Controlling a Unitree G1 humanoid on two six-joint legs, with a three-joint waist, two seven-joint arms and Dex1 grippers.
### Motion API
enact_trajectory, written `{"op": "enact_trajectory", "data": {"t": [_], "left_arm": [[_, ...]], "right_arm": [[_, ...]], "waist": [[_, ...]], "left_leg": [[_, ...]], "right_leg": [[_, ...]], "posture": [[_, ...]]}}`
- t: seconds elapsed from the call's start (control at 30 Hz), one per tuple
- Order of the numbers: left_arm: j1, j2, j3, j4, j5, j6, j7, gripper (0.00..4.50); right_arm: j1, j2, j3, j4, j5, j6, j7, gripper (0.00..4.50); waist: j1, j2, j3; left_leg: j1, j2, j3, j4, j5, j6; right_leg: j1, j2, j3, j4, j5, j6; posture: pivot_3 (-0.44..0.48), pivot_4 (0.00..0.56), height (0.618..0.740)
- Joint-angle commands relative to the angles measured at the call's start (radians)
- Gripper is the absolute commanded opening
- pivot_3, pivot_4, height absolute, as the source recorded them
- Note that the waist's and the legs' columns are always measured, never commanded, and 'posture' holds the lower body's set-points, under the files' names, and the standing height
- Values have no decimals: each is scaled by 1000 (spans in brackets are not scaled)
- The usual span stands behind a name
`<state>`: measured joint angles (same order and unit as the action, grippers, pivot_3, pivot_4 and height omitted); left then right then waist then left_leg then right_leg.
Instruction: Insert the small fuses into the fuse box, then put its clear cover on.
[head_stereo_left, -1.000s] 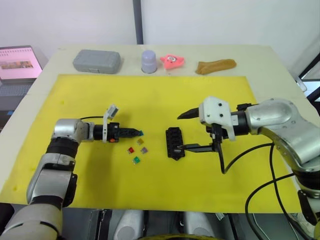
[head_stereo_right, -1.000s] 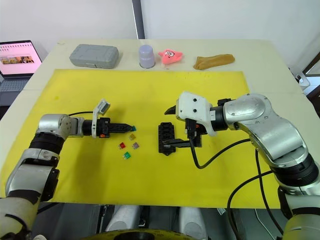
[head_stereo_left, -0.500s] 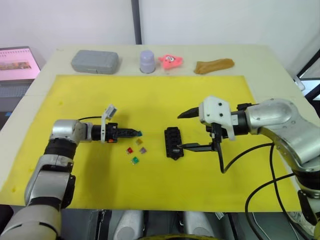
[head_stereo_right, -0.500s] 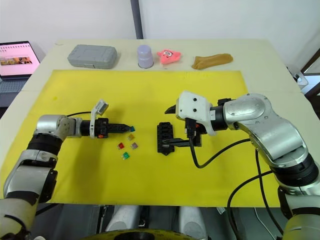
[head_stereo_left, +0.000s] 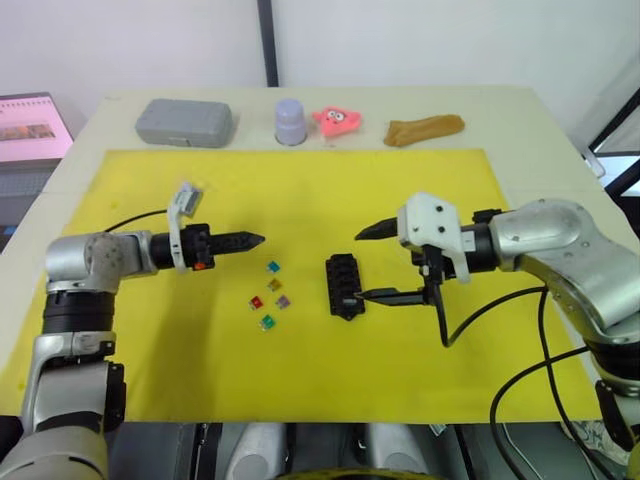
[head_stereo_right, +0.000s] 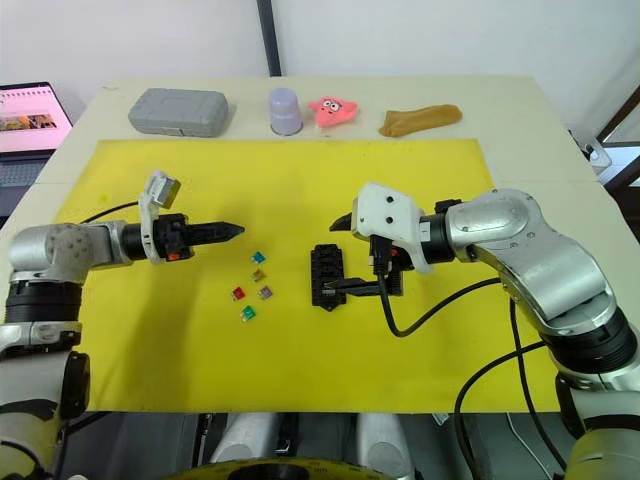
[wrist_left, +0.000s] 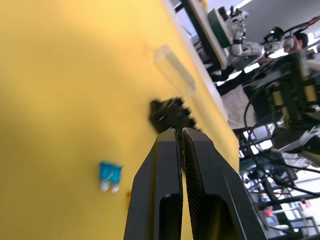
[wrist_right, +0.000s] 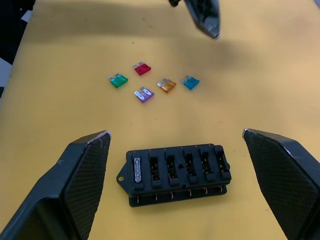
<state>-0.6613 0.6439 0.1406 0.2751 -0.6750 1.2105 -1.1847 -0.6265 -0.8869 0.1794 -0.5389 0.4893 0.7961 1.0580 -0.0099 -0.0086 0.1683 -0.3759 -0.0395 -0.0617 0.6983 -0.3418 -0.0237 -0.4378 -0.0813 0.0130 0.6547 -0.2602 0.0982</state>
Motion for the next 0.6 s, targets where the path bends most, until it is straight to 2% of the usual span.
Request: {"op": "enact_trajectory", "data": {"t": [0.03, 0.13, 0.23, 0.4, 0.6], "left_arm": [[26, 4, -12, -1, 7, -28, 24, 227], [36, 8, -46, 27, 21, -40, 20, 227], [33, 3, -96, 91, 51, -66, 9, 1028], [-16, -14, -128, 214, 72, -73, -8, 3489], [-50, -30, -211, 299, 117, -87, -69, 3489]], "right_arm": [[-12, -2, -26, -17, 7, -15, -2, 4500], [-15, 0, -23, -15, 6, -19, -2, 4500], [-19, 2, -18, -13, 3, -22, -3, 4500], [-22, 0, -19, -12, 3, -19, -4, 4500], [-19, -6, -22, -15, 4, -17, -4, 4500]], "waist": [[-2, 0, 0], [-3, 0, 0], [-2, 0, 0], [1, 0, 0], [2, 0, 0]], "left_leg": [[0, 0, 0, 0, 0, 0], [0, 0, 0, 0, 0, 0], [0, 0, 0, 0, 0, 0], [0, 0, 0, 0, 0, 0], [2, -1, 0, 0, 0, 0]], "right_leg": [[0, 0, 0, 0, 0, 0], [-1, 1, 0, 0, 0, 0], [-1, 1, 0, 0, 0, 0], [0, 1, 0, 0, 0, 0], [2, 1, -1, 0, 0, 0]], "posture": [[0, 150, 740], [0, 150, 740], [0, 150, 740], [0, 150, 740], [0, 150, 740]]}}
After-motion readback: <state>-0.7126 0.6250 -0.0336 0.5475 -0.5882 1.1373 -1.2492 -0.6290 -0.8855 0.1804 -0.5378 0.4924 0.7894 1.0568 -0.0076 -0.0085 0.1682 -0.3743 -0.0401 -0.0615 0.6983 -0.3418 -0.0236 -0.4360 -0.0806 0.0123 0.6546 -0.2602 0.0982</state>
